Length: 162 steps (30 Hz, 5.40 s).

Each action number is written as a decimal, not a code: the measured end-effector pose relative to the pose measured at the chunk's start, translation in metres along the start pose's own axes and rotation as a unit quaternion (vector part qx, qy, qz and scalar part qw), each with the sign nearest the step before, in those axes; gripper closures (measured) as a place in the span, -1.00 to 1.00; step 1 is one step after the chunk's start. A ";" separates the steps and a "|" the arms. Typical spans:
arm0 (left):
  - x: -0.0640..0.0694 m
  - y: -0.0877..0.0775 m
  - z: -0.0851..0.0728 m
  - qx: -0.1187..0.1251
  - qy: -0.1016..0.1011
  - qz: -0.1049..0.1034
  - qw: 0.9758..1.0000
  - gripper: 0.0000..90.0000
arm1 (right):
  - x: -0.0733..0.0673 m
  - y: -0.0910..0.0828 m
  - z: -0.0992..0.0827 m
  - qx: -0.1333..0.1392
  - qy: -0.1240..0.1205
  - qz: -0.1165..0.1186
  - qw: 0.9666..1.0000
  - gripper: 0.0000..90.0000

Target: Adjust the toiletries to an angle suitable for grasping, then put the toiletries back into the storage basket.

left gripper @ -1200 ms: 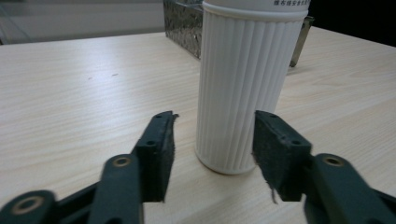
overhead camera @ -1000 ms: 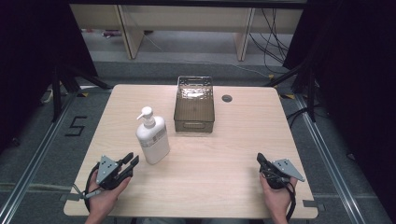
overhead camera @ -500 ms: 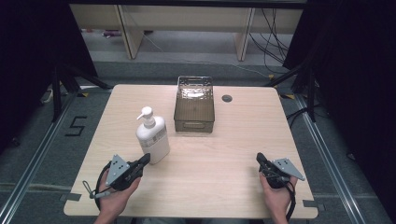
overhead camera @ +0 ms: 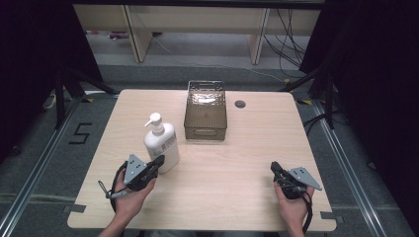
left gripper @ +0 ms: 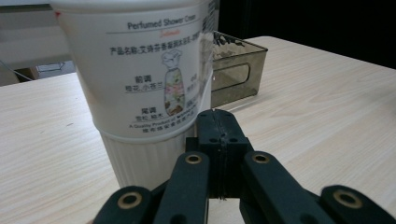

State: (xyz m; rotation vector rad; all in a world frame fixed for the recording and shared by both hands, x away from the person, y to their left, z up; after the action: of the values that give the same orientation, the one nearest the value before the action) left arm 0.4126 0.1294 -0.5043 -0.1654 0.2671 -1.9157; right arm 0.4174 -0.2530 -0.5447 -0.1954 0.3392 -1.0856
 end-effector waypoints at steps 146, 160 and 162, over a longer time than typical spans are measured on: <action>-0.034 0.023 0.121 0.082 -0.038 0.219 0.971 0.29 | 0.002 0.004 -0.002 -0.024 0.005 -0.009 1.000 0.36; -0.030 0.023 0.122 0.080 -0.036 0.204 0.975 0.32 | 0.002 0.004 -0.001 -0.017 0.005 -0.003 1.000 0.36; -0.029 0.022 0.123 0.081 -0.034 0.201 0.976 0.32 | 0.003 0.005 -0.001 -0.017 0.006 -0.004 1.000 0.36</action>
State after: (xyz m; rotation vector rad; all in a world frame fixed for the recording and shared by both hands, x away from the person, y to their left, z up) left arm 0.4727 0.1356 -0.3910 -0.0608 0.0889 -1.5183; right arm 0.4220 -0.2532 -0.5475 -0.2195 0.3685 -1.0897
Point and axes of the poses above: each handheld gripper's, and its own axes: y roughly forward along the jaws, z roughly out of its top, x roughly to its right, the point moved 9 cm from there along y, roughly forward along the jaws, and after that the axes turned 11 degrees about z, right-handed, at the moved point
